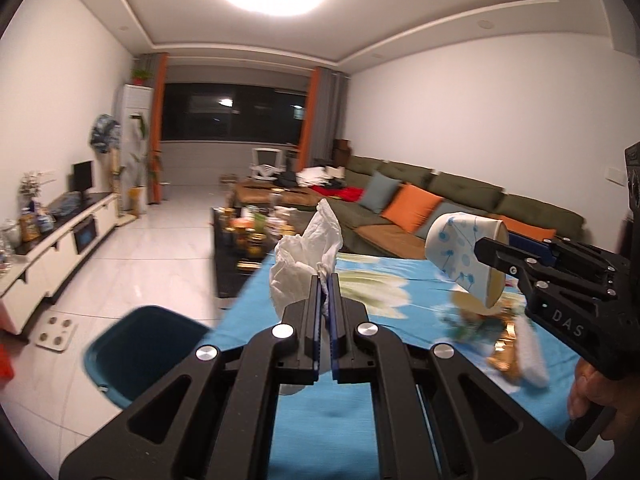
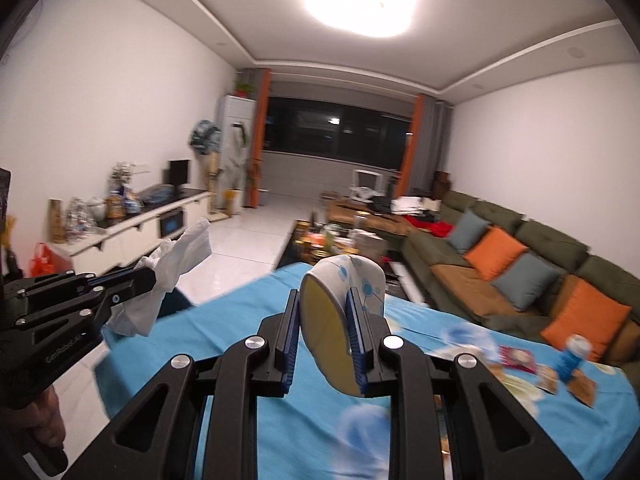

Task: Collect trash
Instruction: 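Carry tissue and paper cup to the teal bin and release both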

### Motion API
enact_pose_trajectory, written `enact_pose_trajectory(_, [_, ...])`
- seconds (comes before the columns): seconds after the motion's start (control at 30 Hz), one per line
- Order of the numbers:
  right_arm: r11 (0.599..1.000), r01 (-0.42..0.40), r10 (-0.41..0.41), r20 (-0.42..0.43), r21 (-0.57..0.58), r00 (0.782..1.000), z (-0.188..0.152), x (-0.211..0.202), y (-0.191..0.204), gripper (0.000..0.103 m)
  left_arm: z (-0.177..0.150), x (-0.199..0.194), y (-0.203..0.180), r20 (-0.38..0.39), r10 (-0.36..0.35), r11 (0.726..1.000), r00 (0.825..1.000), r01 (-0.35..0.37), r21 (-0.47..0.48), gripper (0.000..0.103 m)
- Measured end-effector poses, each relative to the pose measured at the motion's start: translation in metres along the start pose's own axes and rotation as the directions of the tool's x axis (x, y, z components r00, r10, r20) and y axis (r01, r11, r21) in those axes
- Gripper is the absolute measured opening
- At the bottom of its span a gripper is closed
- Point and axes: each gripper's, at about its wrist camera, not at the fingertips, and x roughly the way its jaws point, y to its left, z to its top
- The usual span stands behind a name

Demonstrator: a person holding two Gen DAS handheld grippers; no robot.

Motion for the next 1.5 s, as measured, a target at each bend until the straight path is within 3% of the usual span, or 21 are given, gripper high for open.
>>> enact_pose_trajectory(0.27, [0.986,-0.167,0.167,0.010,-0.030,0.986,0.026,0.034,0.048,0.021,0.012,-0.023,0.064,0.020,0.162,0.987,0.987,-0.162,-0.010,0.004])
enact_pose_trajectory(0.63, [0.942,-0.332,0.331,-0.031,-0.044,0.943,0.045,0.077,0.098,0.021,0.022,-0.037,0.124,0.009,0.272,0.962,0.962,-0.271,-0.039,0.004])
enact_pose_trajectory(1.23, [0.891,-0.453,0.442,-0.195,-0.017,0.876,0.048,0.154,0.145,0.021,0.001,0.014,0.166,-0.102,0.302,0.948,0.948,-0.310,-0.076,0.004])
enact_pose_trajectory(1.43, [0.865,-0.500,0.490,-0.280,0.040,0.826,0.041,0.187,0.159,0.021,-0.013,0.050,0.183,-0.164,0.288,0.947,0.943,-0.306,-0.100,0.004])
enact_pose_trajectory(1.5, [0.855,-0.514,0.508,-0.319,0.072,0.800,0.037,0.201,0.165,0.021,-0.017,0.063,0.190,-0.185,0.289,0.944,0.939,-0.312,-0.110,0.004])
